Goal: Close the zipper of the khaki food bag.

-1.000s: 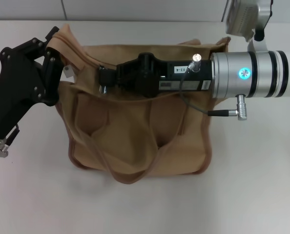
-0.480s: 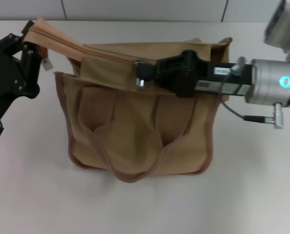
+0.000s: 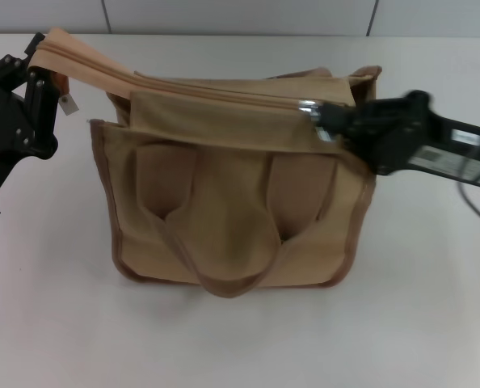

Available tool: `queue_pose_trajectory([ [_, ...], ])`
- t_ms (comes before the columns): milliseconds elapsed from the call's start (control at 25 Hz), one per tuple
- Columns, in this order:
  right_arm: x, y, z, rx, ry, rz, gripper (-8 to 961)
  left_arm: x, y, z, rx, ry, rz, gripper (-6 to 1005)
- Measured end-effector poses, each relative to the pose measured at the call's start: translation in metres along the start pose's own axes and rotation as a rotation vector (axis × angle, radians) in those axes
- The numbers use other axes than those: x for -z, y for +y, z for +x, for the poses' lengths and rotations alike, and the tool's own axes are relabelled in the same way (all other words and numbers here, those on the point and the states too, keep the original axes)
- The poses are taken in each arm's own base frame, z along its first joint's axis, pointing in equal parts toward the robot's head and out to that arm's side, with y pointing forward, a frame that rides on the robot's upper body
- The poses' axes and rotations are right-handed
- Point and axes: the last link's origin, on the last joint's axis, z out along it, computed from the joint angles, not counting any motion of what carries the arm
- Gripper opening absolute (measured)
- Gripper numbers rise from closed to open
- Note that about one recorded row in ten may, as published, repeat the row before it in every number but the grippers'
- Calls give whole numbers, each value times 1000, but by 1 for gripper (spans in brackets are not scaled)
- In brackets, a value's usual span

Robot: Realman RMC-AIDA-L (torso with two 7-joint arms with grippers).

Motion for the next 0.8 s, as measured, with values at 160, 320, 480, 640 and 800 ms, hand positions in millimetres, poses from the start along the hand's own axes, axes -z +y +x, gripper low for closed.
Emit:
queue_pose_trajectory([
  [160,25,0,1,14,-78,-15,2,0,0,0,4,-1,1,75],
  [320,47,6,0,105,-173,-61,15,0,0,-1,5,-7,2,77],
  [480,61,12,2,246,-297,-122,40,-1,1,-3,9,-16,0,78],
  [640,65,10,4,336,-356,-119,65,-1,1,-4,11,-21,1,80],
  [800,59,9,8,456,-358,-110,202,2,0,-6,13,-37,11,81],
])
